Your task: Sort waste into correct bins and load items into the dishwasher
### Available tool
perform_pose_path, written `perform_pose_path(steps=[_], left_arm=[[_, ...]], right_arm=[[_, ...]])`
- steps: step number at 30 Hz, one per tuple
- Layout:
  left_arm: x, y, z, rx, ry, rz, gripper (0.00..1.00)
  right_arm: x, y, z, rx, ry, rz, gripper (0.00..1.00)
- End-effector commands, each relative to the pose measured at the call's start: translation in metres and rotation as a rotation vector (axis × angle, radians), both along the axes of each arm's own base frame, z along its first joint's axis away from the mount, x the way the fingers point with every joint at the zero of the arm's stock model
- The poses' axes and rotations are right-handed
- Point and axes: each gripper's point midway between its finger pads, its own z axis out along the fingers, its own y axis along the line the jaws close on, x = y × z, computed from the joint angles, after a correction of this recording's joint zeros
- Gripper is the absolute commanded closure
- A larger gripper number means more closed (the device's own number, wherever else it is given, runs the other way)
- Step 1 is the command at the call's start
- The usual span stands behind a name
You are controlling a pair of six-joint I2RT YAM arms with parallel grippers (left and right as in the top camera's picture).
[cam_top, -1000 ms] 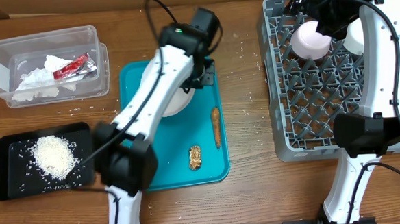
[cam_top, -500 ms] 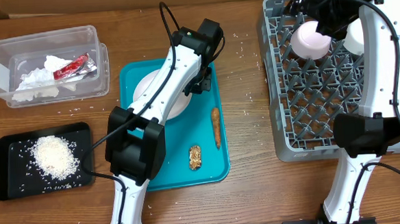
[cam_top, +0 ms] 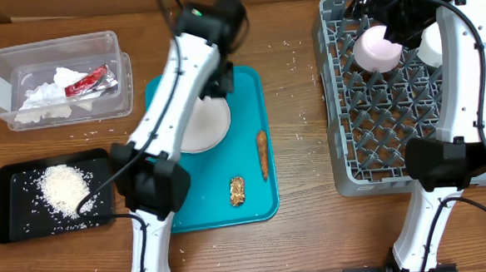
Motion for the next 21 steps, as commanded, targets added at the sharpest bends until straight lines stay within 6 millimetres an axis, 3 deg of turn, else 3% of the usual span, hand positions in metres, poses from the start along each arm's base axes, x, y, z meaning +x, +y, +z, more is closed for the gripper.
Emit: perform_pose_path(steps=[1,3,5,7,13,16,17,21], left_arm=[[0.017,0.012,0.040,-0.158,-0.102,0.069,0.26],[0.024,0.024,0.058,-0.243,-0.145,0.121,0.17],[0.029,0.042,0.070,-0.293,-0.173,0.165,0.02],[0.031,0.085,0.084,-0.374,-0.203,0.267,0.00],[0.030,0.166,0.091,-0.397,-0.247,0.447,0.00],[0.028,0.189,0.092,-0.433,-0.256,0.480,0.00],[0.026,0.204,0.092,-0.428,-0.264,0.504,0.00],[0.022,0.223,0.092,-0.418,-0.274,0.530,0.00]], right_arm=[[-0.003,-0.003,0.013,-0.011,-0.036,-0.004,0.00],[-0.002,-0.003,0.013,-0.011,-0.037,-0.004,0.00],[0.001,-0.003,0.014,-0.012,-0.053,-0.004,0.00],[0.003,-0.003,0.015,-0.012,-0.062,-0.004,0.00],[0.004,0.013,0.023,0.107,-0.059,-0.016,0.00],[0.005,0.034,0.033,0.213,-0.079,0.044,0.00],[-0.002,0.050,0.034,0.252,-0.064,0.096,0.00],[-0.024,0.091,0.019,0.202,-0.018,0.271,0.00]])
